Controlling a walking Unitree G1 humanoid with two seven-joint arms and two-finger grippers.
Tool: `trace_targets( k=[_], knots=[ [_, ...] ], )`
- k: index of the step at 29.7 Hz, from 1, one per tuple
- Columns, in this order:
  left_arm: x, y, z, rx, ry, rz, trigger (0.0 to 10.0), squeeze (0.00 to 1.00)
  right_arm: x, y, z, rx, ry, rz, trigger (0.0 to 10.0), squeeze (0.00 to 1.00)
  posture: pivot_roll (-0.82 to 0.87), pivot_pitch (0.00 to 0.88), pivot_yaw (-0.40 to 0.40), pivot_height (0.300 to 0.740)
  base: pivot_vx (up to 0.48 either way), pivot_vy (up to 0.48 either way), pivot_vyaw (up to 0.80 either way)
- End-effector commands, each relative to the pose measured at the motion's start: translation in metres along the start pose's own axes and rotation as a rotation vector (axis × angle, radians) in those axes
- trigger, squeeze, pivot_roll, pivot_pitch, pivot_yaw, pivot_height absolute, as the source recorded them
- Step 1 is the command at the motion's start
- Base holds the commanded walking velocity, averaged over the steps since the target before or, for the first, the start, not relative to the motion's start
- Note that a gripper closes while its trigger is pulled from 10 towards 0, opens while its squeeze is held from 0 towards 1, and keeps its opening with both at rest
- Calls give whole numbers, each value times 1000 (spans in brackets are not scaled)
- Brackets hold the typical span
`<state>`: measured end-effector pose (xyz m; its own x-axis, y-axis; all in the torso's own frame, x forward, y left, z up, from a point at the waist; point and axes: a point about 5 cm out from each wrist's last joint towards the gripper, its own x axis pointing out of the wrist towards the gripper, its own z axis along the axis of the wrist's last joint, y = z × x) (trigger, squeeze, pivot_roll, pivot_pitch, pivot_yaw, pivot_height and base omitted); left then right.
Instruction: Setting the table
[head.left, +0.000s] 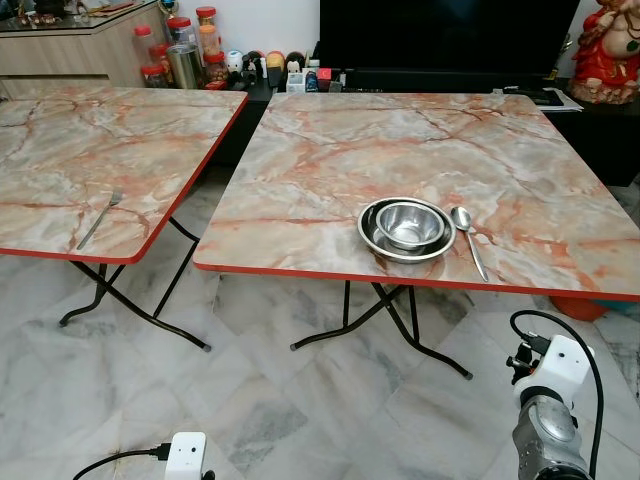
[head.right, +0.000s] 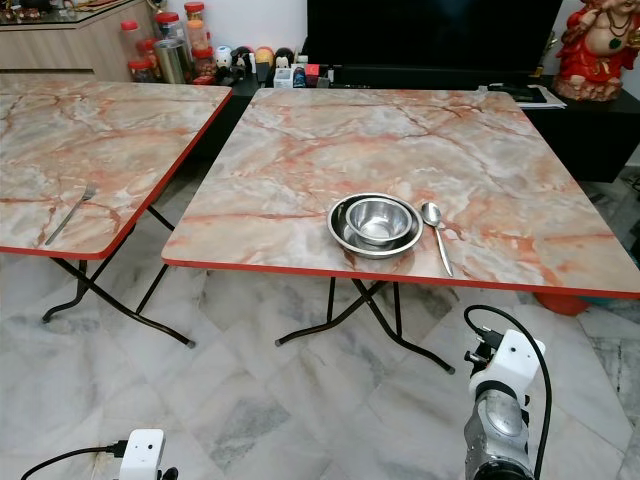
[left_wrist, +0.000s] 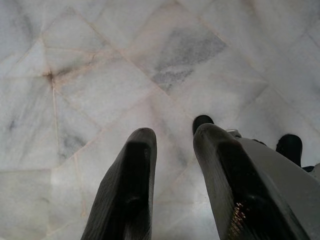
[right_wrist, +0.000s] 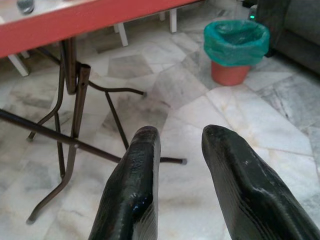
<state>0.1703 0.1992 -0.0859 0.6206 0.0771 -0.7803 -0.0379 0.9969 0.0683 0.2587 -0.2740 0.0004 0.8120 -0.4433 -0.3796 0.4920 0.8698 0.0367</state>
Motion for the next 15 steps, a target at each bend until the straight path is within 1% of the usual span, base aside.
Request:
trace_targets(
  k=[1, 10, 13, 15],
  knots=[
    [0, 3, 0, 24, 8, 6, 10000, 0, -1, 1, -5, 11, 19, 5, 10000, 0, 9, 0, -7, 736, 364, 0, 0],
    [0, 2, -1, 14, 8, 2, 10000, 0, -4, -7, -9, -17, 13, -12, 10000, 0, 7, 0, -8, 736, 303, 0, 0],
    [-1, 2, -1, 15, 5, -2, 10000, 0, -3, -7, -1, 17, -47, -8, 10000, 0, 6, 0, -7, 736, 285, 0, 0],
    [-1, 2, -2, 15, 4, -3, 10000, 0, -3, -5, 2, 18, -58, 0, 10000, 0, 6, 0, -7, 736, 289, 0, 0]
  ],
)
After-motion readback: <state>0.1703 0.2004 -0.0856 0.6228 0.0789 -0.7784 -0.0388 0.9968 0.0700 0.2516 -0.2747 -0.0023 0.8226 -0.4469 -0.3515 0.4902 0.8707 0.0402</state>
